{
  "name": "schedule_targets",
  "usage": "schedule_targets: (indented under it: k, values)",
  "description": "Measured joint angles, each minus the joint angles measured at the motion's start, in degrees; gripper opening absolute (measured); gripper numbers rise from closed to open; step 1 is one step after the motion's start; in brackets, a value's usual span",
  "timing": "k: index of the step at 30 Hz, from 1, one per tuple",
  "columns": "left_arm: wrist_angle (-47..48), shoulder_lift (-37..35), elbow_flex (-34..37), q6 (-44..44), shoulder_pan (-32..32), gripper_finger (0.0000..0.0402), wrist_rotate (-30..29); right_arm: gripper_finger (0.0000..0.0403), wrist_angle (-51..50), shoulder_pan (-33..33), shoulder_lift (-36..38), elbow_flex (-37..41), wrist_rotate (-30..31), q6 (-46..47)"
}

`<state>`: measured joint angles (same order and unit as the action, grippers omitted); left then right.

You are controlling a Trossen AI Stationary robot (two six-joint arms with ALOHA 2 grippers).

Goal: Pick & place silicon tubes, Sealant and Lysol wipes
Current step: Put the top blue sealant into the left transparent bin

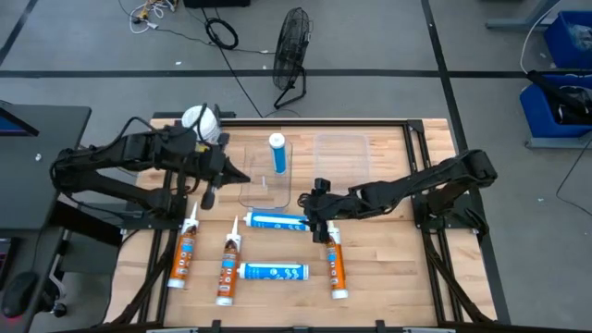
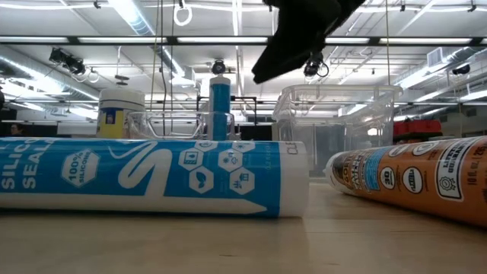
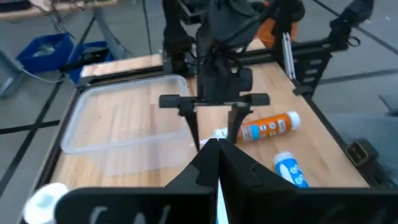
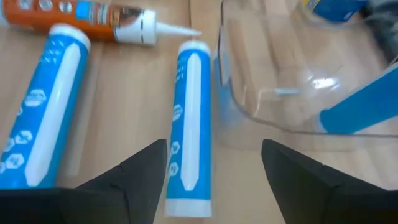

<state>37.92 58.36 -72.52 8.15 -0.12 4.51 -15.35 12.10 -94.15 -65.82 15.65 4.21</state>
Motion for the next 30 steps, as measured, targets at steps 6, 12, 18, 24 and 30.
schedule_targets:
  k: [6, 12, 18, 24, 30]
  values:
    - [-0.6, 0.0, 0.9, -0.1, -1.1, 0.0018, 0.0, 0.0268, 2.7, 0.5, -4.6, 0.0, -0.2, 0.9]
    - [-1.0, -0.5, 0.9, -0.1, -1.1, 0.0018, 0.0, 0.0267, 4.9, 1.2, -8.1, -0.2, 0.7, 0.6]
    - [-0.9, -0.4, 0.9, -0.1, -1.1, 0.0018, 0.0, 0.0267, 6.5, 2.7, -8.6, -0.1, 1.2, 0.9]
    - [-0.9, -0.4, 0.9, -0.1, -1.1, 0.0018, 0.0, 0.0267, 7.4, 6.5, -8.8, 0.0, 7.1, -1.8]
    - [-0.9, -0.4, 0.9, 0.0, -1.1, 0.0018, 0.0, 0.0268, 6.5, 10.0, -8.8, -1.4, 18.0, -4.4]
